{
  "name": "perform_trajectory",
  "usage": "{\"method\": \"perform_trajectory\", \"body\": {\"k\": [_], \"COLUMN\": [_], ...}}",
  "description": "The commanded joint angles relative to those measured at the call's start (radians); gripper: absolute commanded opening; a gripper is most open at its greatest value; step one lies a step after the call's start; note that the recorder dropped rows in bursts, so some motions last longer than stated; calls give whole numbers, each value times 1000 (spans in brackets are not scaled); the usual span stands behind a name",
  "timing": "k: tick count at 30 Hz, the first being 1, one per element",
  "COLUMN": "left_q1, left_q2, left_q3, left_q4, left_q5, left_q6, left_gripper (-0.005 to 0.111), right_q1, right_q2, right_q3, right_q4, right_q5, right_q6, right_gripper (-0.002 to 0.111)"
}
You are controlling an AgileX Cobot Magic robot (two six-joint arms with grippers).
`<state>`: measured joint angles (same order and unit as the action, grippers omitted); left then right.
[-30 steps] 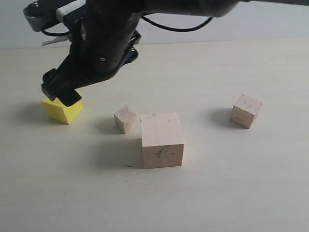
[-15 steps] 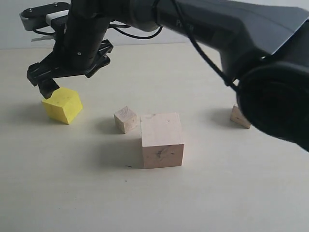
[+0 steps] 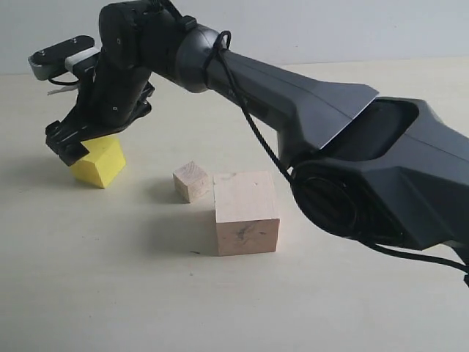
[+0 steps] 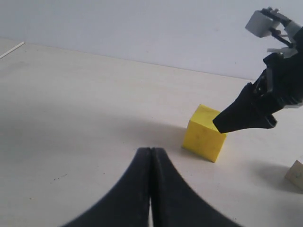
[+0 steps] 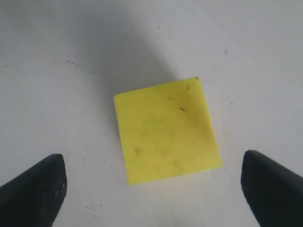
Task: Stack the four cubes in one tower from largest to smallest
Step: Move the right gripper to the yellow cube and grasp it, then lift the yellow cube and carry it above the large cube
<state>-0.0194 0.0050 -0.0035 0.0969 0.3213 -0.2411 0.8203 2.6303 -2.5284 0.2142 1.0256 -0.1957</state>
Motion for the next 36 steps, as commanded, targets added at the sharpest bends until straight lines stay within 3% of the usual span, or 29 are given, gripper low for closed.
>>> {"method": "perform_trajectory", "body": {"k": [1,13,20,22,24,27,28,29,36], "left_q1": [-2,-2,-2,-2,-2,-2,-2,-2,-2], "left_q2": [-5,-5,-5,-5,-5,-5,-5,-5,-5], "left_q3": [4,4,4,4,4,4,4,4,4], "left_q4": [0,0,0,0,0,0,0,0,0], "left_q5": [-9,-9,-9,-9,-9,-9,-9,-9,-9], "left_q6": [-2,-2,-2,-2,-2,-2,-2,-2,-2], "left_gripper": [0,0,0,0,0,0,0,0,0], "right_q1": [-2,-2,0,0,0,0,0,0,0], "right_q2": [23,77,98,105,105,90,84,75,-19], "right_q3": [-20,-20,-20,-20,-20,-22,-22,-22,-22], "right_q4": [6,15,17,14,10,-10,-17,-24,-186], "right_q5": [-39,-118,-135,-141,-157,-149,-142,-136,-89], "right_q6": [-49,-135,-160,-160,-134,-33,-20,-7,235], "right_gripper": [94,93,82,73,51,10,5,1,0]}}
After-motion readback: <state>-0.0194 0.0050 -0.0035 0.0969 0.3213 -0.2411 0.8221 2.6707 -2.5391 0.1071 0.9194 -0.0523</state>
